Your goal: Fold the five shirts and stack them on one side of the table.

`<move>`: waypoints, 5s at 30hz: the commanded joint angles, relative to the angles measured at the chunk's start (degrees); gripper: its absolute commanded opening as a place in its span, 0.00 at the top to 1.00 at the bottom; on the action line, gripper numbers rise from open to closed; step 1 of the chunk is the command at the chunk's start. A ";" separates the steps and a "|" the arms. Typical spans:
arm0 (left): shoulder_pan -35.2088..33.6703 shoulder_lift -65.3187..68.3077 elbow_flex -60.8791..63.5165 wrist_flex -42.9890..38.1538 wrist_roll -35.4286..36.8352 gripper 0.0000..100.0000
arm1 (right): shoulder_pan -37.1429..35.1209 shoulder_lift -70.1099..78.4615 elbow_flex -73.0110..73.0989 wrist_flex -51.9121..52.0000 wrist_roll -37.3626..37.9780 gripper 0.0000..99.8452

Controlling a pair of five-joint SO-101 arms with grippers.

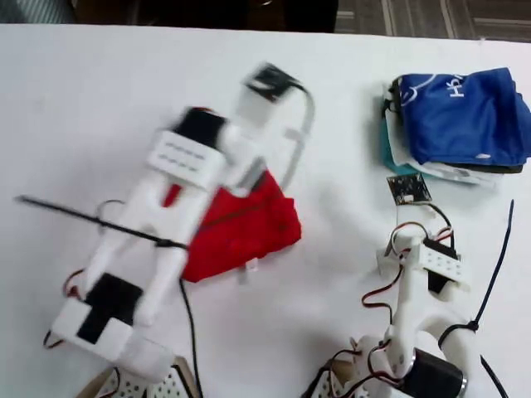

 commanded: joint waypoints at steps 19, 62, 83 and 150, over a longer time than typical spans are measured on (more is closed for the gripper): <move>-7.03 -24.79 48.84 -22.07 -0.79 0.83 | -10.68 -2.42 -24.18 29.49 0.26 0.98; -40.53 -48.35 82.07 -39.30 -9.14 0.83 | -46.02 52.62 -97.41 61.67 -17.93 0.79; -40.44 -48.44 82.86 -39.91 -8.97 0.83 | -55.25 60.00 -102.59 58.59 -25.05 0.58; -40.44 -48.44 82.95 -40.00 -8.88 0.83 | -3.47 42.07 -117.71 52.35 22.51 0.98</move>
